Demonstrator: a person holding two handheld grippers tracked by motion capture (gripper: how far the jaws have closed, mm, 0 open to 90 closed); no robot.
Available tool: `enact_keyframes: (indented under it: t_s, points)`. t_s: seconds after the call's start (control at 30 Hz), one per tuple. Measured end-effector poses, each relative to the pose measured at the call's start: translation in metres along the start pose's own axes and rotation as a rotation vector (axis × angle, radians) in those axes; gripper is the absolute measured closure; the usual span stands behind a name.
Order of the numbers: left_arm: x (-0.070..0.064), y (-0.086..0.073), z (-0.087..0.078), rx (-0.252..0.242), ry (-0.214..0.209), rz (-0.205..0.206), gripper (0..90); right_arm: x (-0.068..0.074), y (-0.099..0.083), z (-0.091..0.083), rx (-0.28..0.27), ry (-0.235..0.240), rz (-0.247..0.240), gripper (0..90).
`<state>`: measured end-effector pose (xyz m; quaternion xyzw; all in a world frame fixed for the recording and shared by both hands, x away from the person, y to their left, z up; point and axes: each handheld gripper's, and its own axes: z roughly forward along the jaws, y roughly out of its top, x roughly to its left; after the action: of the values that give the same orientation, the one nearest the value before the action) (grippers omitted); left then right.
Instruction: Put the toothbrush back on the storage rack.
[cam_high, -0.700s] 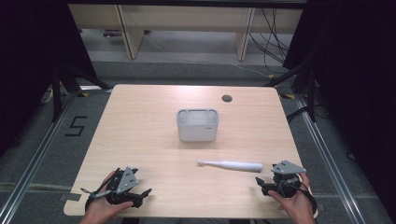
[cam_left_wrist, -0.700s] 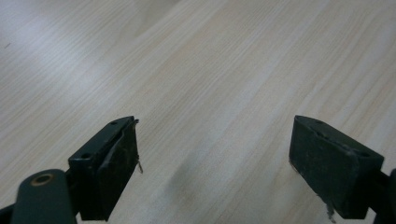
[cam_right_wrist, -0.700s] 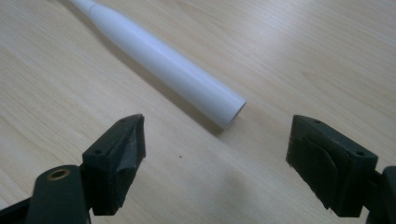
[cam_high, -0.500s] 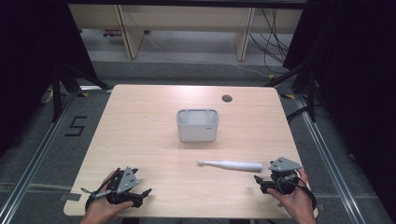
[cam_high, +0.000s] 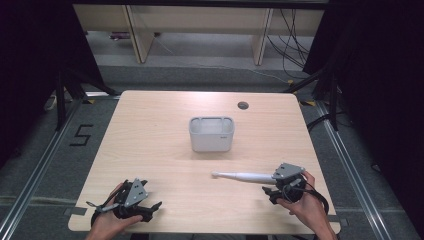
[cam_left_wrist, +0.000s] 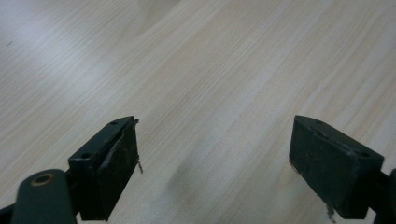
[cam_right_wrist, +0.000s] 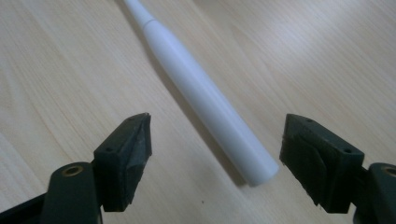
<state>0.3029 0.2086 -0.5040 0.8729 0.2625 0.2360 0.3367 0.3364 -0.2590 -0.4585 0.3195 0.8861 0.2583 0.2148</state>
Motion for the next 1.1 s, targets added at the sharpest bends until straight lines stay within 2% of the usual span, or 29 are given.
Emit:
enact_keyframes:
  t_s: [0.03, 0.13, 0.33, 0.43, 0.57, 0.7, 0.73, 0.77, 0.8, 0.83, 0.87, 0.93, 1.1]
  points:
    - [0.000, 0.000, 0.000, 0.000, 0.004, 0.002, 15.1, -0.001, 0.006, 0.002, 0.009, 0.011, -0.032, 26.2]
    - [0.001, 0.000, 0.000, 0.002, 0.001, 0.001, 15.2, -0.002, 0.011, 0.004, 0.021, 0.013, -0.055, 26.7]
    - [0.000, 0.000, 0.000, 0.001, 0.001, -0.002, 15.2, -0.002, 0.019, 0.006, 0.033, 0.009, -0.047, 27.8]
    - [0.000, 0.000, 0.000, 0.001, 0.001, 0.000, 15.1, -0.003, 0.021, 0.007, 0.034, 0.015, -0.061, 28.1]
    - [0.000, 0.000, 0.001, -0.002, 0.003, -0.002, 15.2, -0.003, 0.022, 0.007, 0.041, 0.025, -0.053, 28.5]
    - [0.000, 0.000, 0.000, 0.001, 0.004, 0.003, 15.1, -0.002, 0.026, 0.009, 0.055, 0.041, -0.075, 30.5]
    - [0.001, 0.000, 0.000, 0.002, 0.002, 0.001, 15.1, -0.003, 0.028, 0.011, 0.058, 0.058, -0.096, 31.1]
    - [0.000, 0.000, 0.000, -0.002, 0.006, -0.004, 15.2, -0.001, 0.030, 0.011, 0.067, 0.049, -0.072, 31.2]
    - [0.000, 0.000, 0.000, -0.006, 0.008, -0.003, 15.2, -0.001, 0.030, 0.011, 0.067, 0.049, -0.072, 31.2]
    - [0.000, 0.000, 0.000, 0.000, 0.008, 0.003, 15.1, -0.001, 0.032, 0.012, 0.068, 0.058, -0.081, 31.6]
    - [0.000, 0.000, 0.000, -0.009, 0.012, -0.010, 15.1, -0.002, 0.033, 0.013, 0.076, 0.075, -0.084, 32.2]
    - [0.000, 0.000, 0.000, 0.000, 0.009, 0.004, 15.1, -0.002, 0.036, 0.016, 0.078, 0.069, -0.106, 32.6]
    - [0.000, 0.000, 0.001, -0.002, 0.008, -0.004, 15.2, -0.002, 0.043, 0.020, 0.109, 0.087, -0.116, 32.7]
